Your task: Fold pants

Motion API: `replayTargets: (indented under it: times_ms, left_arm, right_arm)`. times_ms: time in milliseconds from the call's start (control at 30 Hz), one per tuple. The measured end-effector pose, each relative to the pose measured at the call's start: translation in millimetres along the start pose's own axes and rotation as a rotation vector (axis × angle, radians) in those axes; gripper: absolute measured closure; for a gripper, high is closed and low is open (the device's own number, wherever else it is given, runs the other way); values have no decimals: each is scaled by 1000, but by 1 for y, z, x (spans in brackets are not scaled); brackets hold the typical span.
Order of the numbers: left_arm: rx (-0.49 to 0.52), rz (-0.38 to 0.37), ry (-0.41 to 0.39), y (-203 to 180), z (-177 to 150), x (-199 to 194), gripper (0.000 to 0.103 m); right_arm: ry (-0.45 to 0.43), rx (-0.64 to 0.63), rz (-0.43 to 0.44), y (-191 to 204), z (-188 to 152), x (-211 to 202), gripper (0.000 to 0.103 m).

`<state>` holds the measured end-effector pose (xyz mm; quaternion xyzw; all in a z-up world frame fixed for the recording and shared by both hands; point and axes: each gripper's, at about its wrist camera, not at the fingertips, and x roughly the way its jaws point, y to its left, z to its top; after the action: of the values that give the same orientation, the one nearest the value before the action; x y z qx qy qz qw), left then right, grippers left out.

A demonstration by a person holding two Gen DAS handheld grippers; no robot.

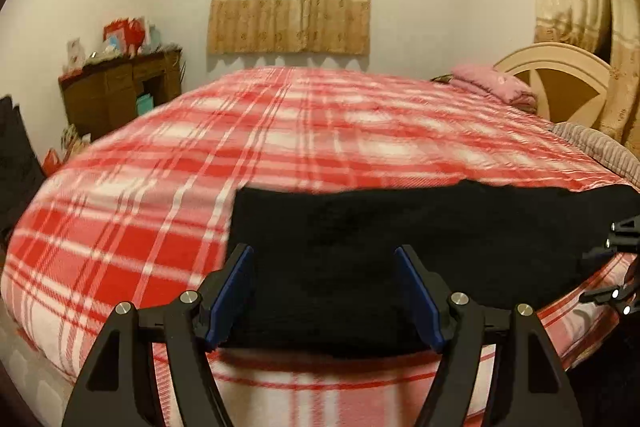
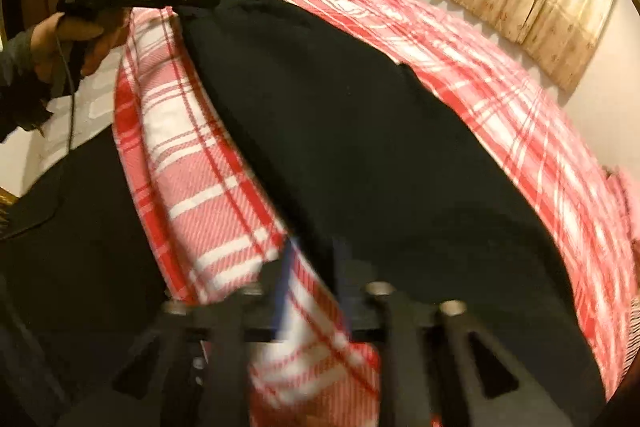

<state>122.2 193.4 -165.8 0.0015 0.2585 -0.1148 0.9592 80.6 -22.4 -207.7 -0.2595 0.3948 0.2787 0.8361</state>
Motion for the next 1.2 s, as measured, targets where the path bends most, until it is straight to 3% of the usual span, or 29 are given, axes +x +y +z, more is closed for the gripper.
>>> replayTargets:
  times_ms: [133,300,433,567,667,800,933,1067,1167,1200]
  left_arm:
    - [19,-95,0,-36,11,1,30]
    - [26,-276,54,-92,15,21,30]
    - [106,-387,88,-149,14,36,30]
    - [215,-491,99,-213,15,45,30]
    - [291,-539,111,-255,17,50,30]
    - [425,-615,125,-313,14,53,30]
    - [547,-596,165,-354,6,66,33]
    - [579,-602,236,-364,-4,83,42]
    - [599,-590,224,-369,-9,85,43]
    - [595,-580,222,-368,-7,84,50]
  right_arm:
    - [-27,71,-58,-25,-17,-30,54]
    - [-72,322,-172,-87,-69,-91,50]
    - [-106,591,-308,-145,-124,-149,50]
    - [-134,988,-428,-197,-201,-210,46]
    - [-145,1112,-495,-208,-235,-232,46]
    - [-198,1216,-452,-216,-254,-236,46]
    - [-237,1290,-415,-225,-263,-233,46]
    - [-266,1343,-401,-234,-279,-238,46]
    - [-275,1366,-392,-242,-286,-237,47]
    - [-277,1368,-393,-244,-288,-237,51]
